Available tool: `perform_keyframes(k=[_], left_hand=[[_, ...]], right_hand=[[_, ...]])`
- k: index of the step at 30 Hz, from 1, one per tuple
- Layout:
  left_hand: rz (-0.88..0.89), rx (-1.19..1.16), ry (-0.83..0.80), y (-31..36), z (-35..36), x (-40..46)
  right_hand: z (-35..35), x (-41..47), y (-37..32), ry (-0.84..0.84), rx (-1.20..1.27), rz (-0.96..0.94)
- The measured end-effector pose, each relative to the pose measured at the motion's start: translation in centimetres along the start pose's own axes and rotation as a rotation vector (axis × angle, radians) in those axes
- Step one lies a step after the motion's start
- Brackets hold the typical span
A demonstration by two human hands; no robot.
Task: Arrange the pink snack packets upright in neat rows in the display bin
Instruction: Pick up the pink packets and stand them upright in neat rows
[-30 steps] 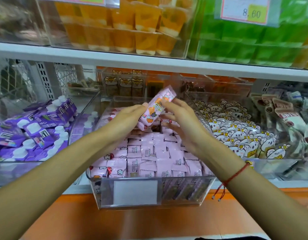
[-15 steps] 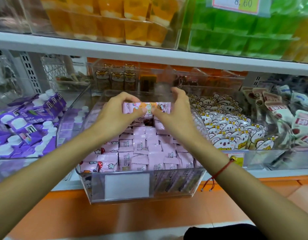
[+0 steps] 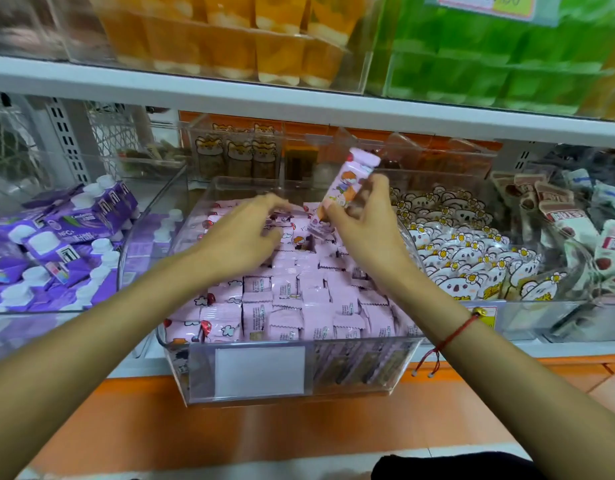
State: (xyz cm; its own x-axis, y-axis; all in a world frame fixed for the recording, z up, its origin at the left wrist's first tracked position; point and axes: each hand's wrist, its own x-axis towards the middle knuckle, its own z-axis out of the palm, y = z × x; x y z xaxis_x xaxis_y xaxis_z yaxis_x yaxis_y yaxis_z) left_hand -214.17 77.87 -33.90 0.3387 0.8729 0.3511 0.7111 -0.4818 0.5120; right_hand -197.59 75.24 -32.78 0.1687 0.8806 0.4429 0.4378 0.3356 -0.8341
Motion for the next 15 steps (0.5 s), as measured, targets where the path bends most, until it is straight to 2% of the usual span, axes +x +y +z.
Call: perform_keyframes(k=[4,7,10,13,15], left_hand=[[0.029,0.238,-0.239,-0.62,0.57,-0.15],[0.012,0.358,-0.248,-0.69,0.16,-0.13],[-0.015,0.427,-0.234,-0.5,-0.21,0.09],[-0.036,0.37,-0.18,-0.54,-0.22,0.07],[-0.04,0.112,-0.119,-0.46,-0.12,0.12]], right_hand=[[0.29,0.26,0.05,0.015,0.164,0.084],[0.43,0.61,0.05,0.017,0.294,0.196],[0.37,0.68,-0.1,-0.063,0.411,0.3],[0.22,0.52,-0.11,-0.12,0.474,0.335],[0.12,0.52,-0.14,-0.12,0.5,0.358]])
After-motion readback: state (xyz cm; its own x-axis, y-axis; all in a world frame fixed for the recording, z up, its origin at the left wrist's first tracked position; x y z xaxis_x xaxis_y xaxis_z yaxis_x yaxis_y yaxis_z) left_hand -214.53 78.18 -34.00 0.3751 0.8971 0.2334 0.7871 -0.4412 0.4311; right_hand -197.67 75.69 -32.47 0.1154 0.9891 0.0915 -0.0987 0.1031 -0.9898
